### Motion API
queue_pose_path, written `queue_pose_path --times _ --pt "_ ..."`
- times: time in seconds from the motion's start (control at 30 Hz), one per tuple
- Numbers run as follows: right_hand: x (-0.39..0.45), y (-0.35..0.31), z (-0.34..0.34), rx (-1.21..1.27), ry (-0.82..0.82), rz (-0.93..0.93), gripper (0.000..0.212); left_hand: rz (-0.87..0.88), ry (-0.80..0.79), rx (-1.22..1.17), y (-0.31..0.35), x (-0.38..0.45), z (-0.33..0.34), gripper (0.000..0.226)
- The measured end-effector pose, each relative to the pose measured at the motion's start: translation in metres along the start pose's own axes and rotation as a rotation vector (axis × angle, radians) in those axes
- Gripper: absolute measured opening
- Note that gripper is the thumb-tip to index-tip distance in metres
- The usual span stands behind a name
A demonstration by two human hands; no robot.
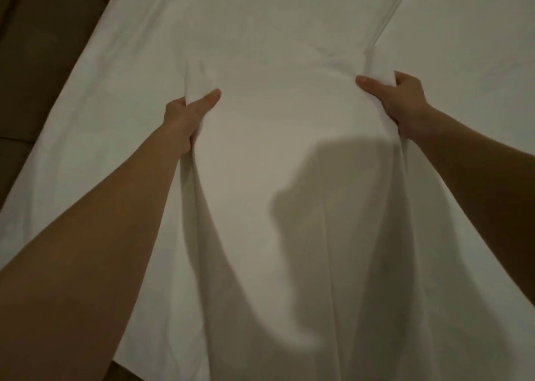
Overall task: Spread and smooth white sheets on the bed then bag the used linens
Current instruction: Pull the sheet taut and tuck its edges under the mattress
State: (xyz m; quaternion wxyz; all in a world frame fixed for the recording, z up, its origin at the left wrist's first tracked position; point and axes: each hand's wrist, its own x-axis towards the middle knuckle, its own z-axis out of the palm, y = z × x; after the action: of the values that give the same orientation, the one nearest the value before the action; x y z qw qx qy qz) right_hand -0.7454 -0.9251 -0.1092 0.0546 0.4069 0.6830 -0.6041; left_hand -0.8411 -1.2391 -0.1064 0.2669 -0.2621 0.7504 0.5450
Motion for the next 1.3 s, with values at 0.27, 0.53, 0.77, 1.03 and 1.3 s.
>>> queue_pose_path --times 0.27,0.53,0.77,1.03,1.3 --pt "-0.003 -0.020 -0.015 0.008 -0.147 0.020 0.044 0.049 -0.093 -0.010 0.026 0.001 -0.009 0.049" --pt "-0.062 -0.070 -0.048 0.008 -0.296 -0.220 0.024 0.313 -0.197 -0.082 0.062 -0.078 -0.044 0.009" --pt "-0.146 -0.082 -0.102 -0.501 -0.272 -0.667 0.017 0.514 -0.255 0.098 0.048 -0.198 -0.094 0.020" --pt "-0.252 0.005 -0.142 -0.789 -0.328 -0.926 0.011 0.570 -0.376 0.386 -0.055 -0.288 -0.112 0.010" --pt "-0.322 0.131 -0.151 -0.917 -0.484 -1.016 0.031 0.531 -0.364 0.622 -0.195 -0.334 -0.119 0.048"
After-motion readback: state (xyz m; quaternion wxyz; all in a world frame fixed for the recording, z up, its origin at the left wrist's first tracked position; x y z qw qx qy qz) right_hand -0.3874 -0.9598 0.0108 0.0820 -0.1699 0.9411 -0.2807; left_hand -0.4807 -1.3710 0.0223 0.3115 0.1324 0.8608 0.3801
